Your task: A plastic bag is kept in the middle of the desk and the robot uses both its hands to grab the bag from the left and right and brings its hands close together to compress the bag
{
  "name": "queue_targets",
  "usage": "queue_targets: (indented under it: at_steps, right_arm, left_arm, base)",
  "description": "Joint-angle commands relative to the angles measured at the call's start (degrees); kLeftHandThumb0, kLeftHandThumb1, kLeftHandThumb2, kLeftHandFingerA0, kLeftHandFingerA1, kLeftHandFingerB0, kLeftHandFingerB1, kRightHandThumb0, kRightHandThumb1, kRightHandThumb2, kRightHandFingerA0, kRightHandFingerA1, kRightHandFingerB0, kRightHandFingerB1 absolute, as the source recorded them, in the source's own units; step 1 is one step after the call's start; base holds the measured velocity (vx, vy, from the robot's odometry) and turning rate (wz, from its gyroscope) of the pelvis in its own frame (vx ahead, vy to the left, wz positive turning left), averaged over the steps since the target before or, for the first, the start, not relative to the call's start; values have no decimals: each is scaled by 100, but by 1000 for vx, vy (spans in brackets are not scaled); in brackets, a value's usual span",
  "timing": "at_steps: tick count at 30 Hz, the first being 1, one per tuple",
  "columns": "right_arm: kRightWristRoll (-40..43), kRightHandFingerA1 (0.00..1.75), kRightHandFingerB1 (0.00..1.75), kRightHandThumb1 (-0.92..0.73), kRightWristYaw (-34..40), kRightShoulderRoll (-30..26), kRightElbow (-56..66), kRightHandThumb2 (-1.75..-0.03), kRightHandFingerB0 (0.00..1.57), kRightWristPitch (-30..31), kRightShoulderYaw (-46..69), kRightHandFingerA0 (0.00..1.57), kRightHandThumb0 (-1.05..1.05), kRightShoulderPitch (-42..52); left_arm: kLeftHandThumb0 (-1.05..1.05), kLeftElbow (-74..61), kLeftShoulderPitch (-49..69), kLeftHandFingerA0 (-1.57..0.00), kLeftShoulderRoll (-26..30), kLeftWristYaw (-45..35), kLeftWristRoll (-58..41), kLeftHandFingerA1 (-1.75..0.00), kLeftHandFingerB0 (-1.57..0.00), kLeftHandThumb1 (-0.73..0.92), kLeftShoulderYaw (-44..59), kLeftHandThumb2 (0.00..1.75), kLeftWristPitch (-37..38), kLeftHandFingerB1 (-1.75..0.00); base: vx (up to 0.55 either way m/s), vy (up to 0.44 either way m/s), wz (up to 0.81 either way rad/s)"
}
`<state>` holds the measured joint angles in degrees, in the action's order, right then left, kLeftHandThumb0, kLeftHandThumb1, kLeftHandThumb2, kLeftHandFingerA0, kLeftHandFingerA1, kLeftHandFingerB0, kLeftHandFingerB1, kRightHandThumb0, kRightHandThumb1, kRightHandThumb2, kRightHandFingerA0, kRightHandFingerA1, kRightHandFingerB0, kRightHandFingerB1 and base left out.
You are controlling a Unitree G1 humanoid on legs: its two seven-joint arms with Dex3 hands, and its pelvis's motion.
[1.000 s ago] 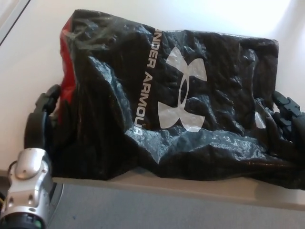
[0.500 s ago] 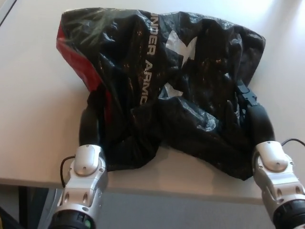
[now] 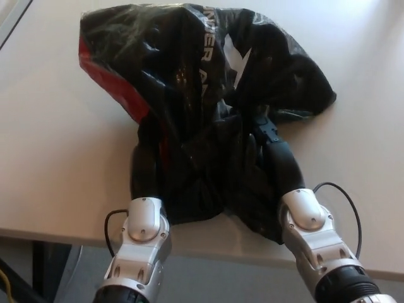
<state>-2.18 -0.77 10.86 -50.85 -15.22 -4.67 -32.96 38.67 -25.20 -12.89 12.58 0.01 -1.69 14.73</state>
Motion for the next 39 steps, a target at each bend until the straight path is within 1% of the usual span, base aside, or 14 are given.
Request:
queue_targets:
  at_steps: [1,13,20,23,27,29,30,32,33,34,36,37,38,39]
  right_arm:
    - [-125,11,10,-88,-406,-60,199,-122,0,-285,-250,0,-87,95]
    - [-163,13,12,-86,-417,-110,284,-120,0,-302,-334,0,-86,235]
    - [-212,5,11,-92,-364,-171,251,-79,0,-266,-352,0,-81,280]
    - [-145,17,12,-82,-411,-227,348,-119,0,-114,-302,0,-86,398]
    - [-165,20,15,-76,-521,-798,613,-113,0,-120,-117,0,-82,563]
    - [-186,29,22,-72,-480,-1051,653,-111,5,-211,-16,0,-81,631]
    - [-189,29,21,-77,-455,-1244,757,-80,6,-252,70,7,-89,695]
    - [-229,38,28,-68,-425,-1552,1059,-109,8,-291,181,0,-78,847]
    - [-239,41,32,-68,-449,-1740,1361,-109,10,-252,248,0,-78,975]
    - [-258,45,36,-73,-457,-1900,1652,-109,12,-273,303,6,-87,1141]
    - [-298,34,27,-90,-447,-2120,2001,-68,14,-191,378,16,-82,1295]
    - [-315,49,47,-46,-460,-2244,2209,-108,0,-185,422,2,-37,1411]
    - [-329,38,30,-90,-458,-2406,2368,-67,19,-328,500,21,-83,1524]
    - [-329,38,30,-90,-454,-2460,2429,-67,19,-371,522,21,-83,1563]
  left_arm:
    - [-79,-310,78,0,62,-490,-91,-6,0,92,-61,122,264,-8]
    - [-79,-589,295,0,58,-776,-154,-8,0,92,-40,121,68,-11]
    - [-67,-507,359,0,88,-850,-104,0,0,92,-60,103,51,-9]
    - [-79,-685,486,0,163,-818,-37,-8,0,90,-78,121,-109,-10]
    - [-70,-1358,675,0,525,-589,14,-25,-1,92,146,126,-850,-22]
    - [-80,-1565,748,-5,773,-602,-71,-32,-11,92,373,91,-907,-28]
    - [-32,-1634,762,-3,963,-593,-78,-51,0,61,516,119,-860,-47]
    - [-74,-1779,787,-20,1234,-583,-103,-42,-27,92,747,90,-853,-36]
    - [-72,-1959,821,-19,1341,-592,-164,-53,-35,87,874,123,-923,-56]
    - [-76,-2168,915,-30,1483,-643,-239,-51,-43,91,1019,82,-972,-48]
    - [-73,-2545,1017,-32,1724,-812,-333,-51,-46,92,1184,80,-1131,-50]
    - [-73,-2722,1096,-32,1892,-955,-338,-53,-44,92,1228,85,-1094,-51]
    - [-68,-3051,1225,-34,2081,-1082,-364,-59,-46,84,1305,121,-1143,-62]
    - [-68,-3185,1274,-34,2140,-1115,-382,-59,-46,84,1329,121,-1193,-62]
  base:
    - [0,0,0]
    - [0,0,0]
    - [0,0,0]
    - [0,0,0]
    - [0,0,0]
    - [0,0,0]
    - [0,0,0]
    - [0,0,0]
    - [0,0,0]
    - [0,0,0]
    - [0,0,0]
    - [0,0,0]
    - [0,0,0]
    - [0,0,0]
